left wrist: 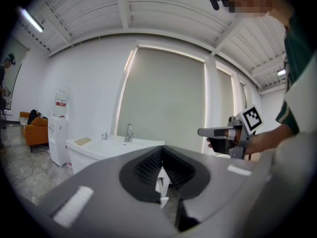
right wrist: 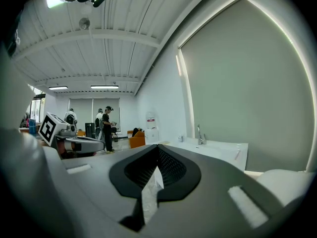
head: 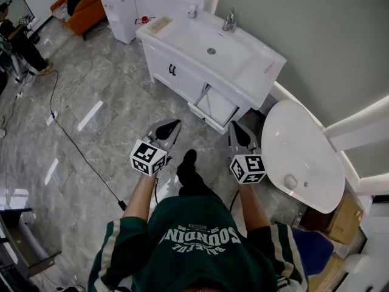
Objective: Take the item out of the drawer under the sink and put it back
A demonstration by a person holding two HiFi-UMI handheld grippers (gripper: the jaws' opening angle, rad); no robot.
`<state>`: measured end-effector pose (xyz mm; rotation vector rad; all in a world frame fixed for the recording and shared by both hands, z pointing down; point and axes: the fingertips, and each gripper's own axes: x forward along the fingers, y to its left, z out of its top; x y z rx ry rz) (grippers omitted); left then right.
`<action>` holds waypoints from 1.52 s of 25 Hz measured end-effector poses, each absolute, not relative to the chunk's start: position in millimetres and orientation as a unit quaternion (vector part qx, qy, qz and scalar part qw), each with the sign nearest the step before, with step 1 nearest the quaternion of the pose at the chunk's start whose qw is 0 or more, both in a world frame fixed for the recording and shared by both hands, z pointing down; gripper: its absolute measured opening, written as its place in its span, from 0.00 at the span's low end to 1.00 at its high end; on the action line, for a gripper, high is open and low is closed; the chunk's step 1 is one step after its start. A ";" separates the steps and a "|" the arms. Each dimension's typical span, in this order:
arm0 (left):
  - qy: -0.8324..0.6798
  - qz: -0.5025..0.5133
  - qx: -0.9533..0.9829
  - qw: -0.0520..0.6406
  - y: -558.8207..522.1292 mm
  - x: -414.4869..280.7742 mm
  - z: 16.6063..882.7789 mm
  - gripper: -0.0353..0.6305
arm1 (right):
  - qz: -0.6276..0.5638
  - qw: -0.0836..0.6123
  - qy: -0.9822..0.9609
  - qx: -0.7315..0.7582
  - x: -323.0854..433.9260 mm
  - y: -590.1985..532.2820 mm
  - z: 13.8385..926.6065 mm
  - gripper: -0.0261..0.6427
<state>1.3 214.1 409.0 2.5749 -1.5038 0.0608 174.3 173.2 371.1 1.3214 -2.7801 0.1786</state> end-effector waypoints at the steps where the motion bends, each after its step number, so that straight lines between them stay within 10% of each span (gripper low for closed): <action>1: -0.503 0.021 0.860 0.080 210.3 -0.3 410.5 0.13 | 0.060 0.029 -0.901 0.429 173.9 168.3 373.8 0.04; 38: -0.467 0.044 0.879 0.089 -94.0 -107.9 414.9 0.13 | 0.093 0.029 -0.890 0.445 51.7 -131.2 387.1 0.04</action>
